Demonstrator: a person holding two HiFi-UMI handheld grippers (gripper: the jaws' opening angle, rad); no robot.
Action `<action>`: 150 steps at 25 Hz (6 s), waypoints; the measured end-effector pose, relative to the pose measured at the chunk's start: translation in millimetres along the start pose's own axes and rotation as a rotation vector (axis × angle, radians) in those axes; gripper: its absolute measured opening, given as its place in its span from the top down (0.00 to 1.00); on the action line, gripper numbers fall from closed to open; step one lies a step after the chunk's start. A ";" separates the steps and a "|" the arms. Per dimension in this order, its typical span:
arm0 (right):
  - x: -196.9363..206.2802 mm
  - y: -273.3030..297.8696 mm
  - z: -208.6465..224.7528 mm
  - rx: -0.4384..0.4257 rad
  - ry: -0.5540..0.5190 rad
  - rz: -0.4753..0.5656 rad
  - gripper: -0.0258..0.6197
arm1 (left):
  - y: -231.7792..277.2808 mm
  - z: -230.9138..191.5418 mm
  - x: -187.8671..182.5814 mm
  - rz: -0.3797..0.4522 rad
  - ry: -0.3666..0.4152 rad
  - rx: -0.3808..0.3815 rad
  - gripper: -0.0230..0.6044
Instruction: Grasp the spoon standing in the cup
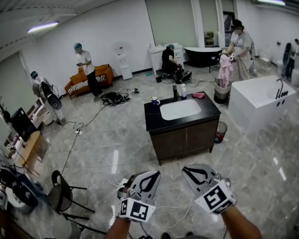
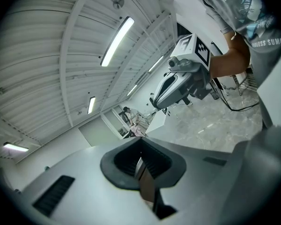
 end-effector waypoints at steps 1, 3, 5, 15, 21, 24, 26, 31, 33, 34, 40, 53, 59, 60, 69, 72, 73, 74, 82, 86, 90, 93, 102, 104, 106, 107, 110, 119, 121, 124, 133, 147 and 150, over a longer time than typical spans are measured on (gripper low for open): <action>3.5 -3.6 3.9 -0.003 -0.009 -0.001 0.91 | 3.5 3.3 -2.1 -0.005 0.002 -0.003 0.96; 10.6 -10.4 12.2 -0.008 -0.032 -0.001 0.91 | 10.2 9.9 -6.3 -0.013 0.008 -0.011 0.96; 18.0 -14.7 18.8 -0.011 -0.034 0.006 0.91 | 15.9 14.5 -8.7 -0.018 0.012 -0.021 0.96; 41.2 -2.7 31.0 -0.029 0.010 0.004 0.91 | 37.8 6.1 1.8 -0.037 -0.006 -0.038 0.96; 55.1 13.2 46.1 -0.014 0.010 -0.020 0.91 | 60.2 -8.5 13.8 -0.028 -0.014 -0.025 0.96; 55.3 25.1 50.6 -0.006 0.014 -0.022 0.91 | 66.0 -20.1 19.3 -0.019 -0.015 -0.021 0.96; 54.0 39.2 55.3 -0.001 0.005 -0.029 0.91 | 70.6 -34.2 25.5 -0.018 -0.019 -0.018 0.96; 58.7 77.4 68.4 0.004 0.016 -0.037 0.91 | 86.0 -70.2 45.1 -0.019 -0.022 -0.013 0.96; 60.8 95.3 74.0 -0.001 0.009 -0.051 0.91 | 91.8 -87.2 52.6 -0.018 -0.024 -0.012 0.96; 61.5 104.6 76.3 -0.006 0.005 -0.057 0.91 | 94.3 -95.3 56.3 -0.017 -0.026 -0.011 0.96; 49.7 162.9 85.4 -0.004 0.002 -0.052 0.91 | 101.1 -148.6 79.3 -0.007 -0.015 -0.017 0.96; 47.6 242.8 101.7 0.019 -0.023 -0.106 0.91 | 127.2 -218.2 118.4 0.042 -0.030 0.028 0.96; 60.6 268.1 112.9 0.012 -0.003 -0.112 0.91 | 143.8 -234.1 131.3 0.026 -0.040 0.039 0.96; 62.4 273.6 115.5 0.010 -0.001 -0.108 0.91 | 146.1 -237.5 133.8 0.020 -0.040 0.037 0.96; 88.8 320.0 157.5 -0.020 0.024 -0.070 0.91 | 194.3 -266.6 146.6 -0.026 -0.040 0.023 0.96; 104.4 334.1 172.6 -0.039 0.031 -0.074 0.91 | 216.8 -275.9 151.0 -0.037 -0.047 0.018 0.96; 109.1 338.7 178.6 -0.044 0.033 -0.072 0.91 | 224.7 -279.2 151.8 -0.041 -0.048 0.016 0.96; 113.3 343.5 185.2 -0.047 0.036 -0.067 0.91 | 232.5 -282.7 152.3 -0.045 -0.047 0.013 0.96; 145.8 375.2 238.2 -0.069 0.049 -0.024 0.91 | 290.1 -308.5 154.0 -0.068 -0.042 -0.025 0.96; 165.0 385.6 263.6 -0.092 0.041 -0.019 0.91 | 318.0 -317.1 152.8 -0.086 -0.037 -0.046 0.96; 178.0 390.4 282.2 -0.103 0.048 -0.009 0.91 | 336.9 -320.1 147.5 -0.100 -0.032 -0.056 0.96; 187.9 394.4 288.8 -0.108 0.066 -0.005 0.91 | 346.7 -322.1 147.4 -0.112 -0.023 -0.054 0.96; 209.7 409.5 307.1 -0.093 0.071 -0.036 0.91 | 378.1 -339.8 157.7 -0.100 -0.029 -0.034 0.96; 214.1 415.7 313.9 -0.076 0.072 -0.049 0.91 | 387.1 -346.2 161.0 -0.086 -0.029 -0.020 0.96; 215.7 423.1 318.8 -0.063 0.074 -0.062 0.91 | 393.5 -355.6 165.5 -0.076 -0.030 -0.009 0.96; 215.1 427.4 321.0 -0.059 0.075 -0.069 0.91 | 396.0 -362.1 167.1 -0.071 -0.032 -0.006 0.96; 211.1 445.1 328.9 -0.046 0.071 -0.084 0.91 | 403.6 -385.5 170.7 -0.049 -0.036 0.002 0.96; 207.0 507.3 342.4 -0.010 0.067 -0.132 0.91 | 426.1 -446.2 200.3 -0.011 -0.041 0.046 0.96; 203.7 521.0 343.0 -0.002 0.063 -0.141 0.91 | 427.9 -459.2 207.6 0.000 -0.043 0.056 0.96; 203.9 538.5 342.8 0.013 0.060 -0.151 0.91 | 432.3 -472.9 220.3 0.019 -0.045 0.067 0.96; 206.4 578.9 346.8 0.008 0.051 -0.189 0.91 | 445.5 -502.9 244.0 0.037 -0.072 0.086 0.96; 241.5 651.5 376.7 -0.043 0.080 -0.174 0.91 | 485.8 -541.9 275.9 -0.026 -0.107 0.067 0.96; 257.5 665.4 382.9 -0.064 0.081 -0.173 0.91 | 498.3 -542.4 282.4 -0.041 -0.117 0.063 0.96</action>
Point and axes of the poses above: the fingertips, and each gripper's own axes: y forward along the fingers, z to its right, x out of its underside, the point moved 5 cm from there along -y, backward along the fingers, and after that the axes turned 14 degrees about -y, right-handed, at the moved point
